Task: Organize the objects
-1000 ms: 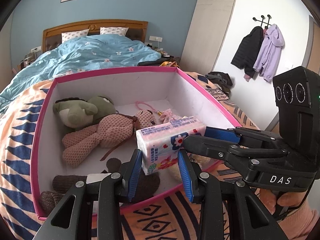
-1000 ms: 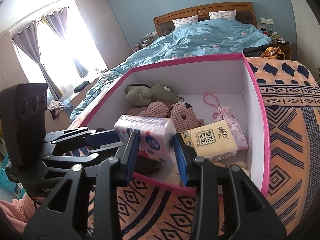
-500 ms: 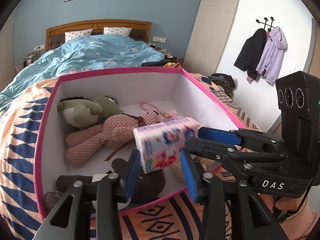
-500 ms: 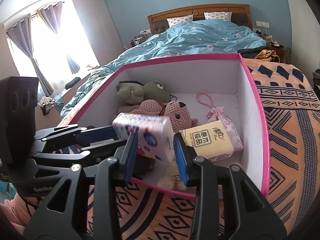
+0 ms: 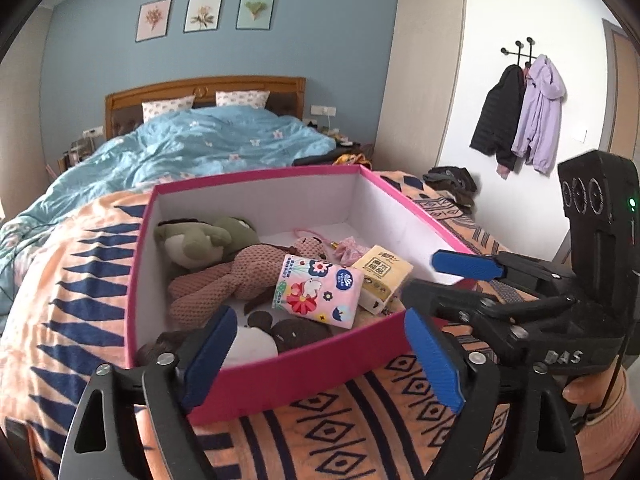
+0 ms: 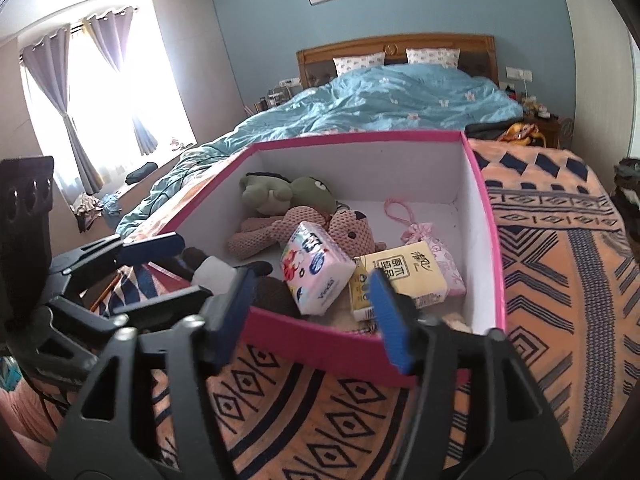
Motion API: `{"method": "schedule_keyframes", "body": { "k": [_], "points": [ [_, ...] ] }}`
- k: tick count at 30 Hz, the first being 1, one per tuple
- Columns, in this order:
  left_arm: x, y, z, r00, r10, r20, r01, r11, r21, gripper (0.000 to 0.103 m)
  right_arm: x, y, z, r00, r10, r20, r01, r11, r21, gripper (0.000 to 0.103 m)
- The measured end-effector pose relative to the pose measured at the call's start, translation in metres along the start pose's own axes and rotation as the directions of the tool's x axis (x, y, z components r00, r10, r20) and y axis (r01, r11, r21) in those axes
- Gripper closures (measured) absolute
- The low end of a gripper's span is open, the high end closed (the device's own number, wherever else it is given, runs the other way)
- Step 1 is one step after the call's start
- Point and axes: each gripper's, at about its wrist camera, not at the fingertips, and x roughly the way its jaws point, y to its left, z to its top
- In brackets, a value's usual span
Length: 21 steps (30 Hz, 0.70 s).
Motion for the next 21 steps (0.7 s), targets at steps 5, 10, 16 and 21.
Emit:
{"method": "schedule_keyframes", "body": {
  "k": [5, 10, 16, 21],
  "points": [
    [-0.019, -0.005, -0.015, 0.998, 0.039, 0.056, -0.039, 0.999, 0.005, 0.000, -0.024, 0.012, -0.017, 0.998, -0.029, 0.053, 0.033, 0.998, -0.060, 0.016],
    [-0.027, -0.005, -0.031, 0.994, 0.093, 0.053, -0.092, 0.996, -0.012, 0.000, -0.033, 0.013, -0.041, 0.994, -0.083, 0.066, 0.087, 0.994, -0.062, 0.001],
    [-0.027, -0.009, -0.049, 0.991, 0.132, 0.023, -0.131, 0.991, -0.037, 0.000, -0.026, 0.013, -0.065, 0.990, -0.139, 0.029, 0.140, 0.988, -0.062, 0.001],
    [-0.025, -0.010, -0.059, 0.989, 0.148, -0.006, -0.148, 0.988, -0.054, 0.000, -0.026, 0.012, -0.075, 0.988, -0.150, 0.022, 0.151, 0.987, -0.054, 0.001]
  ]
}}
